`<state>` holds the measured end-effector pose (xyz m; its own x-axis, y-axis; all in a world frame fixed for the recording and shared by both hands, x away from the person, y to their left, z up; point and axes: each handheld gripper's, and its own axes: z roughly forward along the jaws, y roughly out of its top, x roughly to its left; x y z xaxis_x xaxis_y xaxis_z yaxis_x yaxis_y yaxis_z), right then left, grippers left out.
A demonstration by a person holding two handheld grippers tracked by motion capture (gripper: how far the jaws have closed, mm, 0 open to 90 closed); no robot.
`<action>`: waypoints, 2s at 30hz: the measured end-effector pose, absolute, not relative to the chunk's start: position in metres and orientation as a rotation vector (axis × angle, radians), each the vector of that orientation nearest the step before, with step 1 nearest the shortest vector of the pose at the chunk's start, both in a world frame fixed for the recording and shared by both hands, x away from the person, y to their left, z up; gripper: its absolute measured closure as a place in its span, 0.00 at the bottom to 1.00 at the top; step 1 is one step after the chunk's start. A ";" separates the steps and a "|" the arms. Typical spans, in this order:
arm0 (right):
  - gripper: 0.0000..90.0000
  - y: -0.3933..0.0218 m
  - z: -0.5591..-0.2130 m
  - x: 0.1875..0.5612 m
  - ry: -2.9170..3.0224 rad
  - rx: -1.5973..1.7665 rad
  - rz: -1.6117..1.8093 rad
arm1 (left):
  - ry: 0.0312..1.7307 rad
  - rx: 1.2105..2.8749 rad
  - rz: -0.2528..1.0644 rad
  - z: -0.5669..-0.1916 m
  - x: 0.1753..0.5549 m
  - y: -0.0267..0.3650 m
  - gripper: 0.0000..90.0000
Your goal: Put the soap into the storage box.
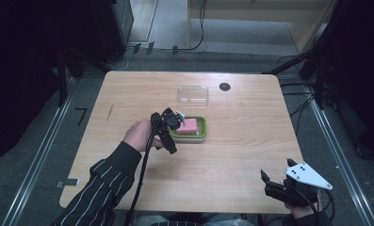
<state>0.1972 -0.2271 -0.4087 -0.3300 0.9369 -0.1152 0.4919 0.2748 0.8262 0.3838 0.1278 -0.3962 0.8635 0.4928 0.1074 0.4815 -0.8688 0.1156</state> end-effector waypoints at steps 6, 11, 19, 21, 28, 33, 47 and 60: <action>0.15 -0.225 -0.409 0.199 1.942 1.276 0.940 | 0.822 2.939 0.197 -0.399 0.366 0.138 0.02; 0.15 -0.224 -0.409 0.200 1.946 1.268 0.943 | 0.868 2.936 0.185 -0.400 0.351 0.148 0.02; 0.15 -0.221 -0.408 0.203 1.956 1.251 0.951 | 0.954 2.915 0.174 -0.404 0.330 0.167 0.02; 0.15 -0.220 -0.408 0.204 1.959 1.247 0.953 | 0.968 2.911 0.171 -0.405 0.325 0.172 0.02; 0.15 -0.217 -0.408 0.207 1.967 1.235 0.958 | 1.051 2.900 0.158 -0.412 0.309 0.186 0.02; 0.15 -0.216 -0.408 0.208 1.971 1.233 0.960 | 1.115 2.875 0.148 -0.418 0.299 0.198 0.02; 0.15 -0.212 -0.408 0.211 1.983 1.212 0.967 | 1.279 2.788 0.144 -0.430 0.276 0.230 0.01; 0.15 -0.211 -0.408 0.213 1.985 1.208 0.969 | 1.293 2.727 0.095 -0.440 0.268 0.239 0.01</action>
